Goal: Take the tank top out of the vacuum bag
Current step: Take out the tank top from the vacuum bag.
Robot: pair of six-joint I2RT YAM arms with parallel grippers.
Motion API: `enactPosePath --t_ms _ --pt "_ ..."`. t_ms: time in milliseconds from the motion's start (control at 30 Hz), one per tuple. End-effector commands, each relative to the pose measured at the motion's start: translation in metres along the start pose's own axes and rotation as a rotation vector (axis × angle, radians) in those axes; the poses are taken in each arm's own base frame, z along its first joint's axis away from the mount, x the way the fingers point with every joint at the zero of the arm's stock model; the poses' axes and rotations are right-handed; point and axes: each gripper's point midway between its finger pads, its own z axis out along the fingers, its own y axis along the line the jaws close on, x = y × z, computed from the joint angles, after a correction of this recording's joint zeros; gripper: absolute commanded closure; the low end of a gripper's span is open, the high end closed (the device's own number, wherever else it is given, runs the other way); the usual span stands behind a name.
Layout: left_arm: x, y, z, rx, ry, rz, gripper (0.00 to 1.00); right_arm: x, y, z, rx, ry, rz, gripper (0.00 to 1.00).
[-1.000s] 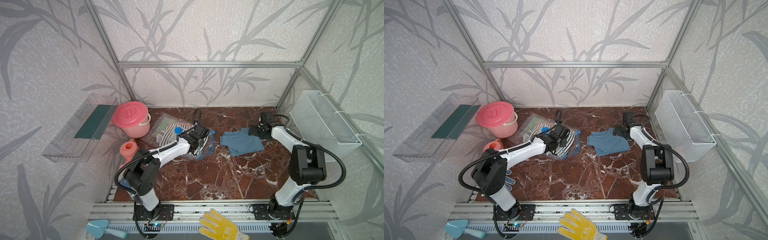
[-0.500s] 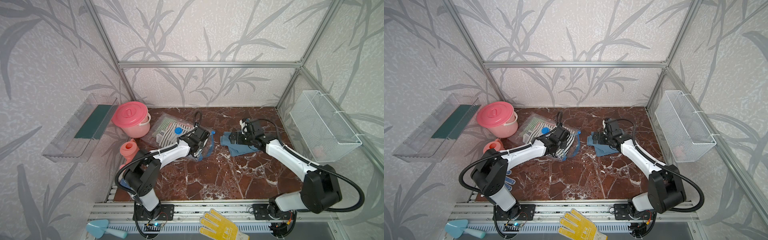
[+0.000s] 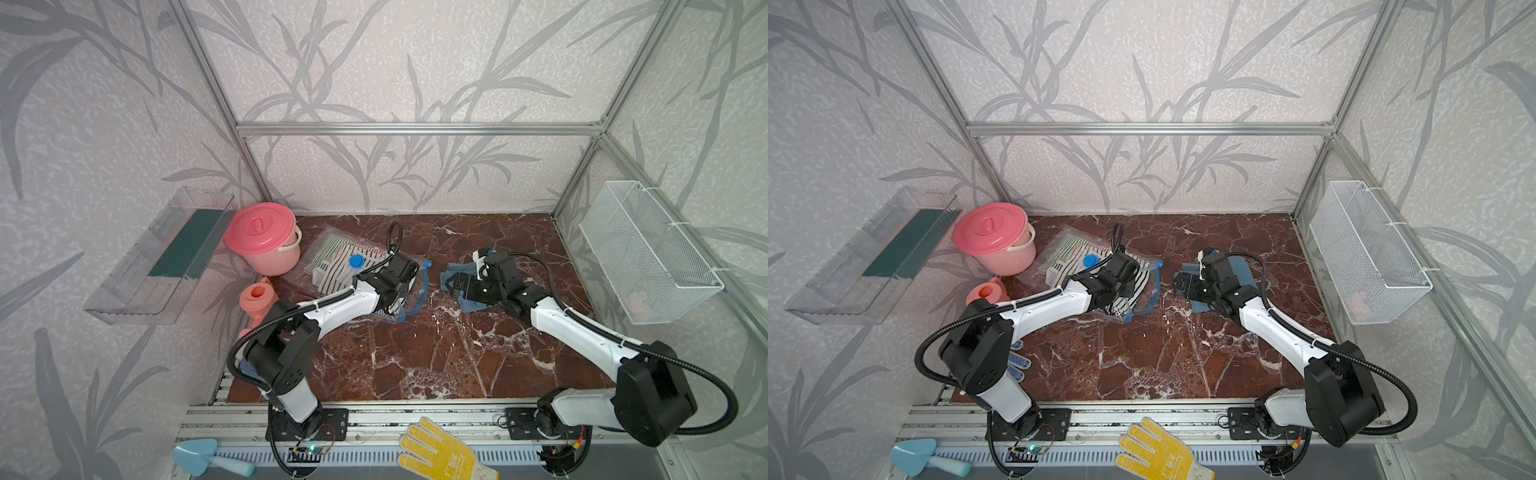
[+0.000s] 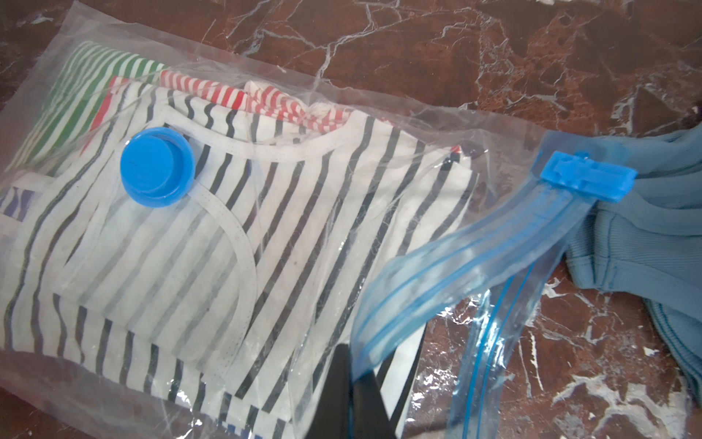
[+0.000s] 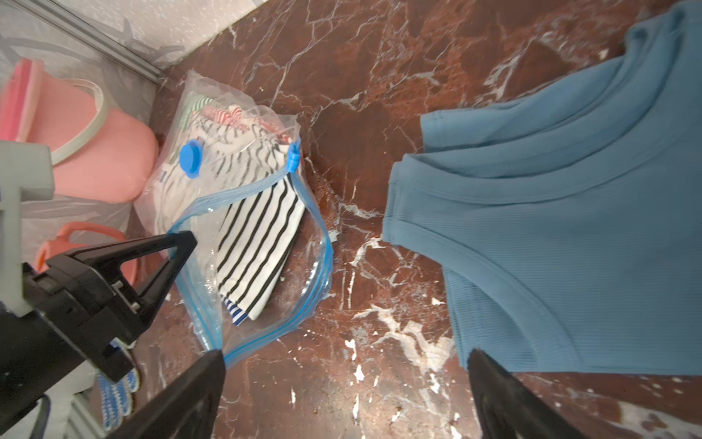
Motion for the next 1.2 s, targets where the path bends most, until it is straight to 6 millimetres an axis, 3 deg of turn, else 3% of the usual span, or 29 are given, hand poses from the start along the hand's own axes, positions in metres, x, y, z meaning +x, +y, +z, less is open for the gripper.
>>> enactPosePath --t_ms 0,200,300,367,467,833,1167 --pt "-0.006 -0.003 -0.011 0.022 -0.027 -0.027 1.0 0.009 0.033 0.007 -0.183 0.025 0.052 0.01" --pt "-0.007 -0.004 -0.014 0.024 -0.031 -0.021 1.0 0.032 0.047 0.026 -0.198 0.04 0.038 0.0" --pt "-0.006 -0.004 -0.016 0.028 -0.035 -0.024 1.0 0.043 0.051 0.044 -0.217 0.084 0.071 0.08" --pt "-0.007 -0.003 -0.018 0.027 -0.044 -0.027 1.0 0.049 0.049 0.056 -0.234 0.104 0.105 0.19" --pt "-0.007 0.0 -0.02 0.017 -0.046 -0.034 1.0 0.055 0.05 0.069 -0.273 0.112 0.129 0.5" --pt "-0.005 -0.003 -0.022 0.047 -0.043 -0.048 1.0 0.058 0.052 0.107 -0.272 0.134 0.168 0.59" --pt "-0.003 -0.004 -0.02 0.056 -0.045 -0.043 1.0 0.052 0.051 0.134 -0.275 0.117 0.183 0.61"
